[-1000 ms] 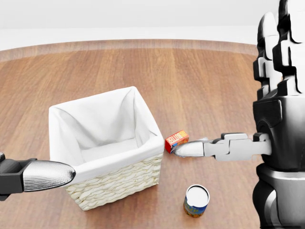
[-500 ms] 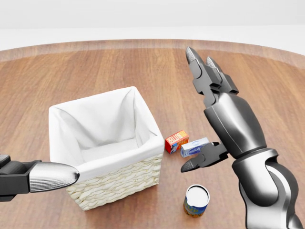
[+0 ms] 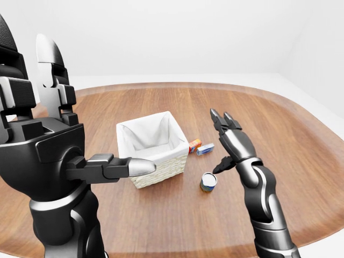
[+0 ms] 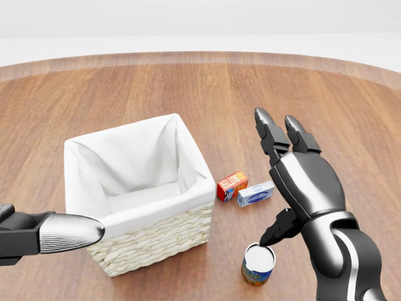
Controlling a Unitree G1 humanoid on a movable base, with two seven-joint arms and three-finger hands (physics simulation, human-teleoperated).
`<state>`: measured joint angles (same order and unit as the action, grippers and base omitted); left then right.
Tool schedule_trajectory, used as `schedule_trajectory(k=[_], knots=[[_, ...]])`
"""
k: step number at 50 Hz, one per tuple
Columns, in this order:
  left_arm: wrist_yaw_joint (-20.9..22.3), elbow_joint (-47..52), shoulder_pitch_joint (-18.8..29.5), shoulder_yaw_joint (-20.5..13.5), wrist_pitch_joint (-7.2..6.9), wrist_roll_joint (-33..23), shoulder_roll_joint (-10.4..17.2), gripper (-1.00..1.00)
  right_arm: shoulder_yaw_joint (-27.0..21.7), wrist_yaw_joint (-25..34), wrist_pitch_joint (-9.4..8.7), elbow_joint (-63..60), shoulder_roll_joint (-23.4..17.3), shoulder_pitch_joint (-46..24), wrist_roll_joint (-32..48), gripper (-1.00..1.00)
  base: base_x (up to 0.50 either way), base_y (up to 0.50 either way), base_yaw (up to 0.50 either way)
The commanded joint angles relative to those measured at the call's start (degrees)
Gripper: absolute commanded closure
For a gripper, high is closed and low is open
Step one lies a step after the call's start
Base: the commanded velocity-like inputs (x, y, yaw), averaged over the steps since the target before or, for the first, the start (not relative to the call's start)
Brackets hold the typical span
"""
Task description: Pick up the alphabet soup and put it in the basket.
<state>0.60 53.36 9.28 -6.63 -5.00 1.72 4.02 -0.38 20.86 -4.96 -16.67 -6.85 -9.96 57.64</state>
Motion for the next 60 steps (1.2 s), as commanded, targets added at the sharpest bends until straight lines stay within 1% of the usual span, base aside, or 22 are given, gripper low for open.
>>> schedule_trajectory(k=[1,4,5,6,7,8,11,14,21,26,32,36,37,41,49,60], knots=[[-0.05,-0.10,0.00,-0.21,0.00,0.18,0.09,-1.00,0.50,-1.02,0.93,2.44,-0.05,1.78,6.18,-1.00,0.00,0.00,0.00],[-0.11,-0.41,0.10,-0.15,0.00,-0.01,0.16,-1.00,0.96,0.15,1.00,2.47,0.39,2.51,7.36,-1.00,0.00,0.00,0.00],[-0.24,-0.30,0.20,-0.25,0.00,-0.14,0.19,-1.00,0.97,0.80,0.55,2.56,0.86,2.75,7.20,-1.00,0.00,0.00,0.00],[-0.27,0.05,0.29,-0.33,0.00,-0.15,0.24,-1.00,1.42,0.09,1.54,3.67,0.31,2.89,8.45,-1.00,0.00,0.00,0.00],[-0.27,0.24,0.33,-0.28,0.00,-0.17,0.25,-1.00,1.35,-0.20,1.74,4.19,0.56,2.89,8.36,-1.00,0.00,0.00,0.00],[-0.28,0.28,0.37,-0.31,0.00,-0.12,0.21,-1.00,1.34,-0.10,1.57,4.56,0.85,2.85,8.25,-1.00,0.00,0.00,0.00],[-0.19,0.13,0.27,-0.03,0.00,-0.24,0.24,-1.00,1.69,-1.29,2.13,6.66,0.92,2.89,8.68,-1.00,0.00,0.00,0.00],[-0.12,0.04,0.33,0.06,0.00,-0.33,0.18,-1.00,2.01,-4.08,2.83,11.13,0.79,2.45,8.93,-1.00,0.00,0.00,0.00],[-0.23,-0.13,0.43,-0.19,0.00,-0.47,0.16,-1.00,3.31,-6.42,2.51,15.35,1.27,2.48,9.25,-1.00,0.00,0.00,0.00],[-0.27,0.16,0.56,-0.14,0.00,-0.33,0.17,-1.00,3.53,-5.21,2.42,14.69,0.87,2.85,10.42,-1.00,0.00,0.00,0.00],[-0.28,-0.16,0.47,-0.13,0.00,-0.29,0.17,-1.00,3.18,-3.32,3.34,11.85,0.46,3.76,11.71,-1.00,0.00,0.00,0.00],[-0.35,0.02,0.56,-0.09,0.00,-0.28,0.16,-1.00,3.72,-2.27,4.24,10.98,0.76,6.03,12.53,-1.00,0.00,0.00,0.00],[-0.29,-0.30,0.44,-0.21,0.00,-0.23,0.14,-1.00,4.22,-0.72,3.96,9.71,1.25,7.46,12.65,-1.00,0.00,0.00,0.00],[-0.31,-0.22,0.45,-0.29,0.00,-0.10,0.20,-1.00,5.01,-0.34,4.30,8.80,1.57,8.66,13.91,-1.00,0.00,0.00,0.00],[-0.44,-0.23,0.67,-0.42,0.00,0.05,0.29,-1.00,5.35,-1.90,5.45,10.82,1.52,9.23,14.57,-1.00,0.00,0.00,0.00],[-0.32,-0.58,0.42,-0.38,0.00,0.04,0.31,-1.00,6.09,-4.14,5.80,12.63,2.02,9.94,14.68,-1.00,0.00,0.00,0.00]])
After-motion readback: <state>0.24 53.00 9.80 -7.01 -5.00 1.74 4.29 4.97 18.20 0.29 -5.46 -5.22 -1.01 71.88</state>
